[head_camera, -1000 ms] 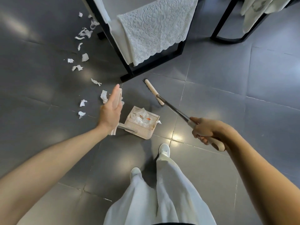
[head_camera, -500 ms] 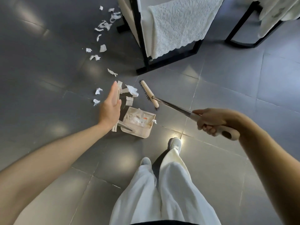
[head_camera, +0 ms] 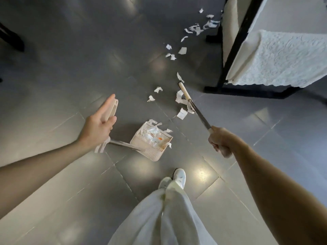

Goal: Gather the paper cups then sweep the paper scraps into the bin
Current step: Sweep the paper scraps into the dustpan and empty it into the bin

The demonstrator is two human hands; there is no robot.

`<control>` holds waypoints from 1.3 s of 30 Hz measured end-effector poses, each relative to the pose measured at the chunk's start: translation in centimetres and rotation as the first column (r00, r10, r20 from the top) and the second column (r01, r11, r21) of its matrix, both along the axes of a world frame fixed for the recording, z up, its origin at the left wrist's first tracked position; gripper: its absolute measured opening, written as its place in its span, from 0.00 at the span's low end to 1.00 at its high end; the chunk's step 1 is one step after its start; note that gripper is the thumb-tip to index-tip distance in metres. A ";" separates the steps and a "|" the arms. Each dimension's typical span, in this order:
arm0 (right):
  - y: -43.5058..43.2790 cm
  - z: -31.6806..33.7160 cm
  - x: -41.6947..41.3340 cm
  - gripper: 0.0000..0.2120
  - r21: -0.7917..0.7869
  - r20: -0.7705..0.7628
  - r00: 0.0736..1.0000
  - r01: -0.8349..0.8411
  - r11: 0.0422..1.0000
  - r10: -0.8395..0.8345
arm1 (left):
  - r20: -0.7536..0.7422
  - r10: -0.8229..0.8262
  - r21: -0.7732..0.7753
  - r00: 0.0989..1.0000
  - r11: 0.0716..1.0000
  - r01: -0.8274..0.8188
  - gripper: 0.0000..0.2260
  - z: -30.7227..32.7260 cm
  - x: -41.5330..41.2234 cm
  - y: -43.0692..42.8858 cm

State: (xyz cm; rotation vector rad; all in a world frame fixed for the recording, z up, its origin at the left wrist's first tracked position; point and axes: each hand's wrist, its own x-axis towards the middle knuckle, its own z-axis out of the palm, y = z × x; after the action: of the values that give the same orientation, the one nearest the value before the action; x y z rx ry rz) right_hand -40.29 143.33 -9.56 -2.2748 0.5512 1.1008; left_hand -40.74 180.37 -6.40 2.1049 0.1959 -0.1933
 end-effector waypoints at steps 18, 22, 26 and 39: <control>4.1 3.7 2.8 0.16 0.110 -0.029 0.998 -0.054 0.992 0.058 | -0.031 0.063 0.086 0.998 0.994 -0.061 0.29 -1.3 0.0 7.3; 6.5 1.3 4.3 0.15 0.026 0.019 0.999 -0.026 0.999 0.025 | -0.034 0.033 0.070 0.999 0.997 -0.031 0.30 -1.9 1.6 10.0; 10.2 -1.6 4.9 0.18 0.007 -0.015 0.999 0.048 0.999 -0.048 | -0.063 -0.051 0.070 0.997 0.996 0.056 0.30 -2.5 2.3 13.1; 20.3 -0.1 -3.2 0.28 0.235 -0.279 0.954 0.182 0.955 -0.114 | 0.031 -0.228 0.040 0.973 0.973 0.227 0.30 -3.5 7.3 13.9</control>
State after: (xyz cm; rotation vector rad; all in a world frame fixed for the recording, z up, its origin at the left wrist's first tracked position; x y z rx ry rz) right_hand -43.52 163.67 -9.66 -1.8454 0.6318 1.3232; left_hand -33.45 194.29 -9.91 2.1633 -0.0649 -0.2899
